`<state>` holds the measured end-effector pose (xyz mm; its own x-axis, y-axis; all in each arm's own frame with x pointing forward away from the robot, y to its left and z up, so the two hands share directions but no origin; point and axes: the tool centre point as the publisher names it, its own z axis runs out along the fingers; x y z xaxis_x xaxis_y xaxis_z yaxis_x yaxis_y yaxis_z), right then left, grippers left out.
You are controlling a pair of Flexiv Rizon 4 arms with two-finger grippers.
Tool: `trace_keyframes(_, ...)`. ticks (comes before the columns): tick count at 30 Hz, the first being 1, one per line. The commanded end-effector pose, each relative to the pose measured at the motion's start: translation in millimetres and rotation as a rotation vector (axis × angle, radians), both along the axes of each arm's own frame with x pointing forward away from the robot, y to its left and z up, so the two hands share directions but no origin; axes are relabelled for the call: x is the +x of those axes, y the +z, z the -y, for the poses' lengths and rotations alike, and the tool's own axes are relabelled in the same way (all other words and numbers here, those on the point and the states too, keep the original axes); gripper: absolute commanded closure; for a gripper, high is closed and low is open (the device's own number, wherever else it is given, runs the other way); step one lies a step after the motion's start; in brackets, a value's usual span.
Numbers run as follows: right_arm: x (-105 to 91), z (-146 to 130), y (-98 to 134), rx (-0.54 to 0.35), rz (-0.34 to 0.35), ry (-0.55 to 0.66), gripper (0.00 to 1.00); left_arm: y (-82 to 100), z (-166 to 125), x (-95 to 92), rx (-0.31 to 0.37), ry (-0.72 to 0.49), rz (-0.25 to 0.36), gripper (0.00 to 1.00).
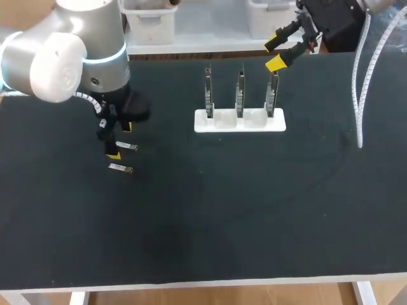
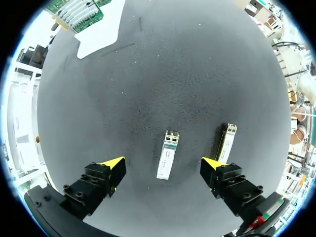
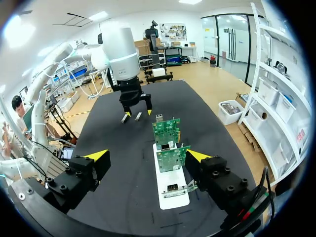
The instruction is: Pick up the optical module with the left hand, and insert it into the network port with the right hand.
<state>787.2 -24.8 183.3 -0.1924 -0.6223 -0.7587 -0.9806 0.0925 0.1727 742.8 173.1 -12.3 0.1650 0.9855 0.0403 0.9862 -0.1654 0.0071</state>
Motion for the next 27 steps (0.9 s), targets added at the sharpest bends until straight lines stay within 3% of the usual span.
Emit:
trace_keyframes(1, -3.4, 0.5, 0.5, -0.001, 0.005, -0.005, 0.0, 0.5, -3.5, -0.6, 0.002, -0.003, 0.004, 0.0)
trace_keyframes(27, -3.4, 0.5, 0.5, -0.001, 0.005, -0.005, 0.0, -0.8, -1.1, 1.9, 0.004, -0.02, -0.003, 0.0)
